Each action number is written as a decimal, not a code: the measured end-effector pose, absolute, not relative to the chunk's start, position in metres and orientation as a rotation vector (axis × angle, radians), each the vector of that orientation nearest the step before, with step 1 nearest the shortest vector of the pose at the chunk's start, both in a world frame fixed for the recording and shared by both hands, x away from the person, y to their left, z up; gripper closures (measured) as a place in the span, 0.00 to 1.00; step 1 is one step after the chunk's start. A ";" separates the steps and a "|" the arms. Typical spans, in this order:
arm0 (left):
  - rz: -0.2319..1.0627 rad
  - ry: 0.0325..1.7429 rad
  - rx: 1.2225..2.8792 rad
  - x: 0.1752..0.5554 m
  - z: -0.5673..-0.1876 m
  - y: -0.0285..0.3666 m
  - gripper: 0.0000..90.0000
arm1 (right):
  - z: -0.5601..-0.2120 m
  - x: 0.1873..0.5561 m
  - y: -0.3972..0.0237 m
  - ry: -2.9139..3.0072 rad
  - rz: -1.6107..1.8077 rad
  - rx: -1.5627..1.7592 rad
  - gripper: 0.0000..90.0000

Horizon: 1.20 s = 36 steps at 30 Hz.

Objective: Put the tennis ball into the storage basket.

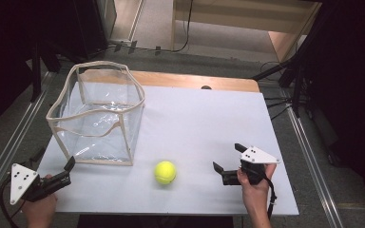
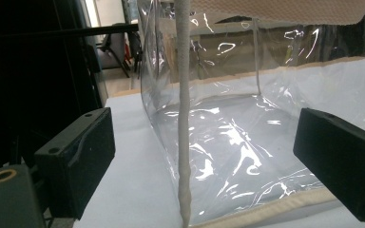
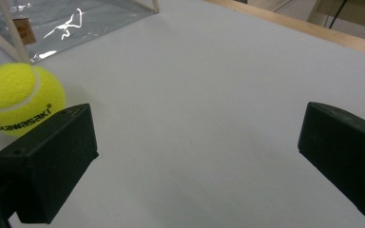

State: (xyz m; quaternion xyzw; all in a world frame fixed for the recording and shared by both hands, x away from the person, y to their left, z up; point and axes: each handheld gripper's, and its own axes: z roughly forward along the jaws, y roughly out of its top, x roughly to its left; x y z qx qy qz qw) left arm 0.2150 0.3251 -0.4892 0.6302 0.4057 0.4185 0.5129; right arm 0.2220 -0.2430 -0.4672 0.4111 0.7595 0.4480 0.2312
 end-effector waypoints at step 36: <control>1.000 0.980 1.517 0.215 -0.489 0.325 0.08 | -0.464 0.252 -0.154 2.443 1.184 0.931 0.00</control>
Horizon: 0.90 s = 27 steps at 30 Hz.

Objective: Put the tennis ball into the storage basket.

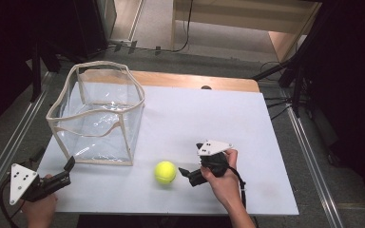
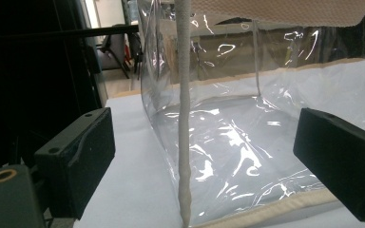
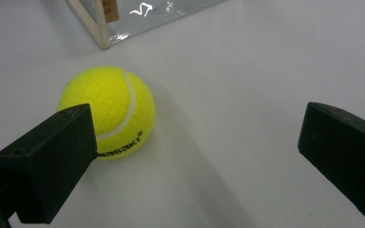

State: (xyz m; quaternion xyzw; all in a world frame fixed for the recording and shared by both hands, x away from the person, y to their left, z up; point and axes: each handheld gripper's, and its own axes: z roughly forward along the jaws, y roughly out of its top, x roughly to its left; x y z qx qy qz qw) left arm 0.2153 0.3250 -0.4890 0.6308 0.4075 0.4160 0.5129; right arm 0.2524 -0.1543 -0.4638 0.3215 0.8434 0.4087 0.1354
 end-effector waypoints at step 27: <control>1.000 0.979 1.508 0.215 -0.489 0.325 0.08 | -0.478 0.263 -0.107 2.643 1.053 0.881 0.00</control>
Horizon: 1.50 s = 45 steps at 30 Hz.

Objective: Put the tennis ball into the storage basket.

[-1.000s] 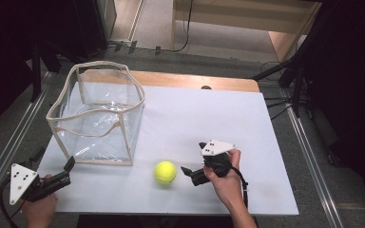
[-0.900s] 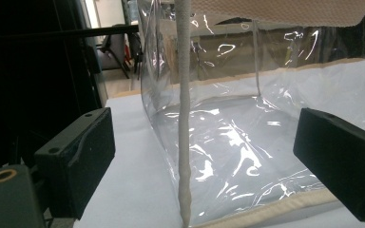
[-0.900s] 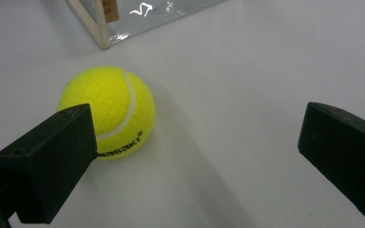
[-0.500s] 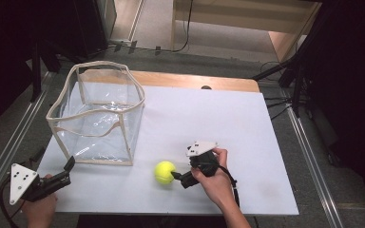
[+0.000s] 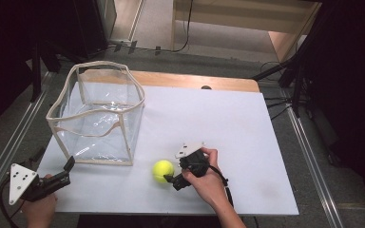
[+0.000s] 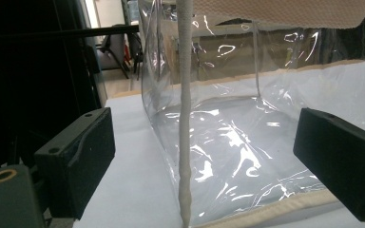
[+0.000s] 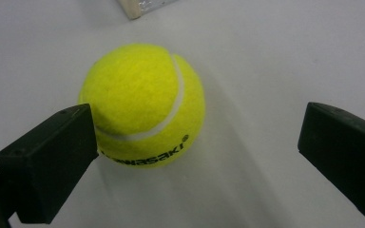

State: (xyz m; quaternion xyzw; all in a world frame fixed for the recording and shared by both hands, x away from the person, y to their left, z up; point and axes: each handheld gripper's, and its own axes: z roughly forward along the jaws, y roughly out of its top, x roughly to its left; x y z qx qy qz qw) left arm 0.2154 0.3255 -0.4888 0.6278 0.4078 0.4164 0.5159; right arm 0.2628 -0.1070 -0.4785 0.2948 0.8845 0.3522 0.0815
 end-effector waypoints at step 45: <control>0.996 0.984 1.507 0.215 -0.489 0.326 0.08 | -0.482 0.278 -0.066 2.884 0.957 0.775 0.26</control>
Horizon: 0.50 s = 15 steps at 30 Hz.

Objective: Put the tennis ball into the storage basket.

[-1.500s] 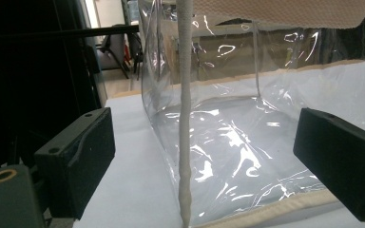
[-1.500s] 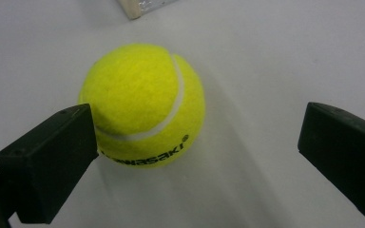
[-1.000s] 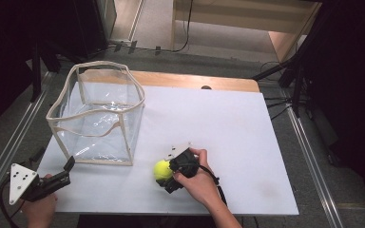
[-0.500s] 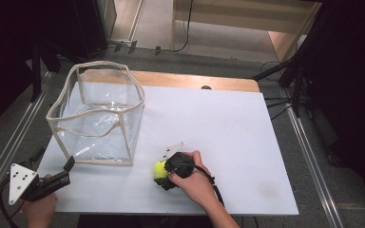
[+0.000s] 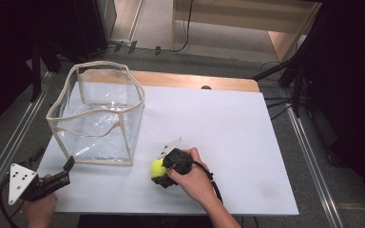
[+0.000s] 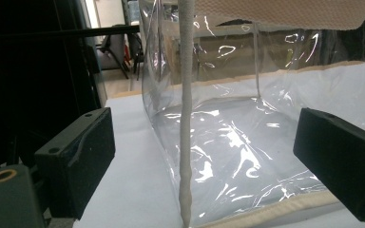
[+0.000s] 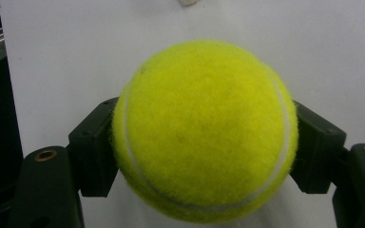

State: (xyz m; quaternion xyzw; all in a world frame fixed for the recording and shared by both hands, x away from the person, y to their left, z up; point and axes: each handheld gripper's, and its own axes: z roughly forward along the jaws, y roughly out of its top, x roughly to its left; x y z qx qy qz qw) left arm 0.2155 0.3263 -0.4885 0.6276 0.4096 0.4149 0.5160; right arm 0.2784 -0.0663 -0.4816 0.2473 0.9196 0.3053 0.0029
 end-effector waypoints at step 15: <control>0.993 0.981 1.504 0.216 -0.489 0.327 0.08 | -0.455 0.296 -0.050 2.875 0.992 0.722 0.26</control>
